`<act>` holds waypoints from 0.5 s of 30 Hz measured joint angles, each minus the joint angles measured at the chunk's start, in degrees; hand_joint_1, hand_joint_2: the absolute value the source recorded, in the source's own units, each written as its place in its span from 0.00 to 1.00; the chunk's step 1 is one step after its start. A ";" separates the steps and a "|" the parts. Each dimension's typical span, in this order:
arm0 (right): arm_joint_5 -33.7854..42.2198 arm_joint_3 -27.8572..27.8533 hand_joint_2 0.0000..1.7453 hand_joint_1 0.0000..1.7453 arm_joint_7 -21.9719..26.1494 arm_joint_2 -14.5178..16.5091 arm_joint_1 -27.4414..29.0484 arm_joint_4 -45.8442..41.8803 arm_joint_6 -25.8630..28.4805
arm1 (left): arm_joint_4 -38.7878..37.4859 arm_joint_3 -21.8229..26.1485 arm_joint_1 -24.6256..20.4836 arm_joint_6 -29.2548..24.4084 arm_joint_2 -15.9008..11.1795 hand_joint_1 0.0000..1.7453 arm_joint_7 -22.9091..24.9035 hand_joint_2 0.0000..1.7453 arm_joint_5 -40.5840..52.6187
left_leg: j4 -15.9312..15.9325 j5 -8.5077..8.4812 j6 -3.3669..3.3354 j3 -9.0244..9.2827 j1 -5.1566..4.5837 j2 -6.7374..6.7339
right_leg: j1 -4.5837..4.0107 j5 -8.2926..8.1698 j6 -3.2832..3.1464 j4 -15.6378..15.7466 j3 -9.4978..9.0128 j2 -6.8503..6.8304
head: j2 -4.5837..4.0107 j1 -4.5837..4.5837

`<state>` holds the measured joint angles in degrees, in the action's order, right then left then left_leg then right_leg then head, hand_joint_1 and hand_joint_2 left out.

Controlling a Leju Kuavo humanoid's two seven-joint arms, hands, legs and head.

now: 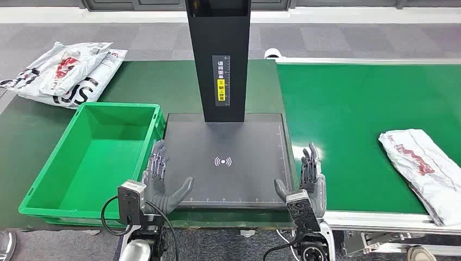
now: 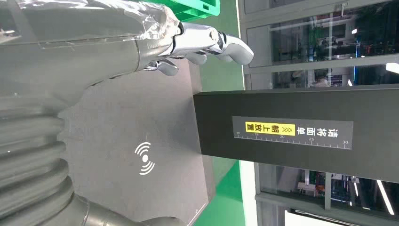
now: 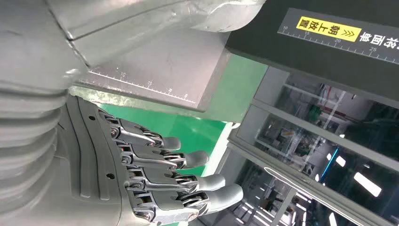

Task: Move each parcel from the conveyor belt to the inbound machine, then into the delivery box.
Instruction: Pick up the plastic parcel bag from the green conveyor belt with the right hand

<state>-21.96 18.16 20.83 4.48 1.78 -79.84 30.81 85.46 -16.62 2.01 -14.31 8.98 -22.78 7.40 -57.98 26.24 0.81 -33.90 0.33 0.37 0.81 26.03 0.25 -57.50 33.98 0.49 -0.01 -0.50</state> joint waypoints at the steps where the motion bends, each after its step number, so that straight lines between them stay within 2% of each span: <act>1: -0.06 0.00 1.00 0.00 0.00 0.02 0.00 0.00 -0.04 | 0.00 0.00 0.00 0.03 0.00 0.00 0.00 1.00 0.05 | 0.00 0.00 0.00 0.00 0.00 0.00 | 0.00 0.00 0.00 0.00 0.00 0.00 | 0.00 0.00; 15: -0.92 0.00 1.00 0.00 0.09 0.57 -0.05 0.00 -1.28 | 0.00 -0.01 -0.11 0.75 0.02 0.00 -0.02 1.00 0.33 | 0.00 0.00 0.00 0.00 0.00 0.00 | 0.00 0.00 0.00 0.00 0.00 0.00 | 0.01 0.00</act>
<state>-22.88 18.16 20.92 5.05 1.73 -79.84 29.52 85.46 -16.63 1.90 -13.55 9.01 -22.80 7.73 -57.98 26.24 0.81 -33.90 0.33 0.37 0.81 26.04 0.25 -57.50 33.98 0.49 -0.01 -0.50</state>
